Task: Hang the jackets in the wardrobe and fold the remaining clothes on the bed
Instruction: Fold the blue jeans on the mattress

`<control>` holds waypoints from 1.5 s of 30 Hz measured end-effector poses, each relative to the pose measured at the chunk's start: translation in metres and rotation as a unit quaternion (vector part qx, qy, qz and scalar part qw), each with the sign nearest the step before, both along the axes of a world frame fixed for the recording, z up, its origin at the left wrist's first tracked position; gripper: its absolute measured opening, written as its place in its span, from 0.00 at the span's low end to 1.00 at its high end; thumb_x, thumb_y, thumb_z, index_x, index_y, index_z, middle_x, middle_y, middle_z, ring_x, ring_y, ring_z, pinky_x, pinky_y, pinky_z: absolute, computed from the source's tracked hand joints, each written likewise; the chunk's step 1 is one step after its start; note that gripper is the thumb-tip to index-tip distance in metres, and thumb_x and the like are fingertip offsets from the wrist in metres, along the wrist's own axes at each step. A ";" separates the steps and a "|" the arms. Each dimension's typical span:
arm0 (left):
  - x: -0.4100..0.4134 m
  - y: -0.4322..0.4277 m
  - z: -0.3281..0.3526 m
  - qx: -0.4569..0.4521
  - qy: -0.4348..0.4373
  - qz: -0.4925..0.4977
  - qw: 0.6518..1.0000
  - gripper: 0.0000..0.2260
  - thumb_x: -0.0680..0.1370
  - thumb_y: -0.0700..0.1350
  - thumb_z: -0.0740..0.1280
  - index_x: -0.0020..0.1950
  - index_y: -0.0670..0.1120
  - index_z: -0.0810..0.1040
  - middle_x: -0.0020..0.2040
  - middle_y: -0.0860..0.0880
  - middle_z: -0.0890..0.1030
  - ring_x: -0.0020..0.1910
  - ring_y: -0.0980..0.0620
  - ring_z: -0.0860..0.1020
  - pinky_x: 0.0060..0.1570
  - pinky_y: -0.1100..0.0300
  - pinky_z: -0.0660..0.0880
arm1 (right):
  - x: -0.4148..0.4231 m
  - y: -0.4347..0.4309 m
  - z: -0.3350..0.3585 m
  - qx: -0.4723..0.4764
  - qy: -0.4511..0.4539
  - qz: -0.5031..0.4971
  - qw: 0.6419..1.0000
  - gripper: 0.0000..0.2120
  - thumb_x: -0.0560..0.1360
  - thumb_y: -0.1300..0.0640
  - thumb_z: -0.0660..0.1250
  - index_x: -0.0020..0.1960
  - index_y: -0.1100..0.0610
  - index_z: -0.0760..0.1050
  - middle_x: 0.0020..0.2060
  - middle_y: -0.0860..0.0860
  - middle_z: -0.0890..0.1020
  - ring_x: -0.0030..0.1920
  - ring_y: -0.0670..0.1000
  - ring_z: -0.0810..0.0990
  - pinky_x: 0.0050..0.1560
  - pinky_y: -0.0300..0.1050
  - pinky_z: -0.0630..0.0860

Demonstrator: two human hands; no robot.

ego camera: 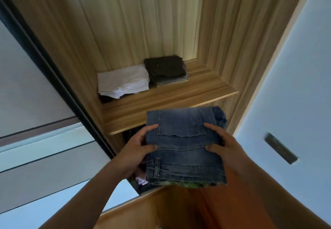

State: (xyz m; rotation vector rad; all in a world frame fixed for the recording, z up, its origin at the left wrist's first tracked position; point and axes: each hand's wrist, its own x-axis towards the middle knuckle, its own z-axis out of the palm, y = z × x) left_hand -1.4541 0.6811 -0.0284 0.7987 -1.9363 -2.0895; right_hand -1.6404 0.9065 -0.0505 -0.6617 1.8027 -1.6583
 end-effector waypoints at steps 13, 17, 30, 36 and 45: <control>-0.147 -0.136 -0.028 -0.044 0.030 0.084 0.995 0.22 0.79 0.36 0.69 0.61 0.64 0.80 0.60 0.55 0.83 0.57 0.53 0.83 0.53 0.51 0.82 | -0.153 -0.154 0.030 0.068 -0.018 0.056 0.996 0.39 0.70 0.81 0.64 0.74 0.52 0.68 0.72 0.54 0.68 0.65 0.54 0.72 0.53 0.46 0.79; -0.211 -0.169 -0.017 -0.060 0.055 0.117 0.990 0.22 0.79 0.31 0.67 0.63 0.57 0.79 0.61 0.50 0.82 0.58 0.50 0.82 0.57 0.51 0.81 | -0.211 -0.205 0.039 0.057 -0.002 0.017 0.998 0.39 0.69 0.81 0.62 0.73 0.52 0.71 0.70 0.54 0.71 0.66 0.56 0.73 0.58 0.52 0.78; -0.414 -0.339 -0.008 -0.143 0.015 0.208 0.967 0.20 0.80 0.32 0.65 0.69 0.50 0.77 0.60 0.46 0.81 0.55 0.51 0.81 0.58 0.51 0.81 | -0.439 -0.422 0.000 0.068 0.036 0.014 0.997 0.33 0.73 0.72 0.63 0.69 0.42 0.74 0.61 0.48 0.73 0.53 0.50 0.77 0.41 0.44 0.78; -0.450 -0.377 -0.044 -0.205 -0.064 0.161 0.963 0.18 0.81 0.32 0.64 0.66 0.51 0.77 0.59 0.47 0.80 0.59 0.45 0.79 0.63 0.48 0.77 | -0.480 -0.471 -0.057 0.150 0.193 0.058 0.968 0.29 0.74 0.74 0.63 0.74 0.58 0.70 0.72 0.58 0.70 0.70 0.60 0.71 0.68 0.56 0.72; -0.503 -0.395 -0.073 -0.508 -0.211 0.105 0.828 0.30 0.82 0.52 0.63 0.82 0.54 0.54 0.83 0.43 0.44 0.81 0.42 0.43 0.77 0.43 0.53 | -0.480 -0.509 -0.085 0.260 0.469 0.077 0.841 0.32 0.81 0.38 0.57 0.82 0.44 0.53 0.83 0.55 0.47 0.81 0.61 0.46 0.77 0.67 0.51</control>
